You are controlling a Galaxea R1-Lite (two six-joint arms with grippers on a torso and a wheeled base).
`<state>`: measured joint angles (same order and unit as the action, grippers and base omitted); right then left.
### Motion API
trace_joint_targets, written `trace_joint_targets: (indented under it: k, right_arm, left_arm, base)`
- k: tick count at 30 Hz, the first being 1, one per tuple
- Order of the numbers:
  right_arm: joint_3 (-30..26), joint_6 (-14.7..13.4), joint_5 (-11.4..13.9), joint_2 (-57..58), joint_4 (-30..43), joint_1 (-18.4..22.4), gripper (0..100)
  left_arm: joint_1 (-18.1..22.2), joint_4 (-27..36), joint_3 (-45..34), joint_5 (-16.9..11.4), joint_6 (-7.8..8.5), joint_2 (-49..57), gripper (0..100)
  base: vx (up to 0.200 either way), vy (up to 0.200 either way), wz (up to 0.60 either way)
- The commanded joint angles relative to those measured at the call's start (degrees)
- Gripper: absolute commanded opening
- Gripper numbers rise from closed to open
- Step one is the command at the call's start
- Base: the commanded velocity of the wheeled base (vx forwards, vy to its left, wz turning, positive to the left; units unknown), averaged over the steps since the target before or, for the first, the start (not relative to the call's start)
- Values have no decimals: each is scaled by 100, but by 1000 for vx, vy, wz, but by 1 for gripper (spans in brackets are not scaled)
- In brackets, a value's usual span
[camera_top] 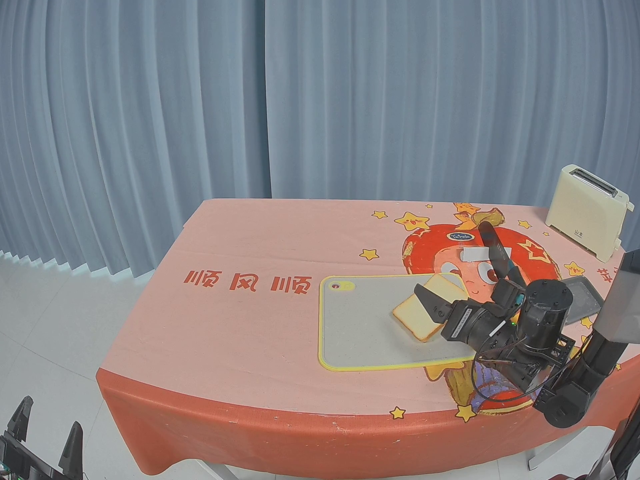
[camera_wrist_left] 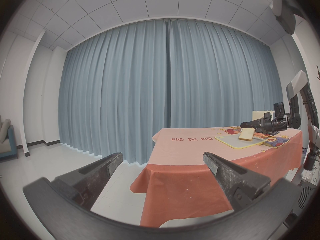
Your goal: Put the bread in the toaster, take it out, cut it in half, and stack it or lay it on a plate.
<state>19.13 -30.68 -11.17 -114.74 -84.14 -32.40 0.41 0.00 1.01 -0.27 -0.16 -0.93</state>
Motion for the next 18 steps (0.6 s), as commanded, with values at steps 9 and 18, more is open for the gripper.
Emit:
trace_joint_targets:
  k: [9, 18]
  right_arm:
    - [267, 1267, 18, 136, 1435, -284, 100]
    - [979, 1293, 27, 619, 2437, -231, 100]
  left_arm:
    - [2, 0, -101, 0, -2, 93, 100]
    - [2, 0, -101, 0, -2, 93, 100]
  base:
    - [0, 0, 0]
    - [0, 0, 0]
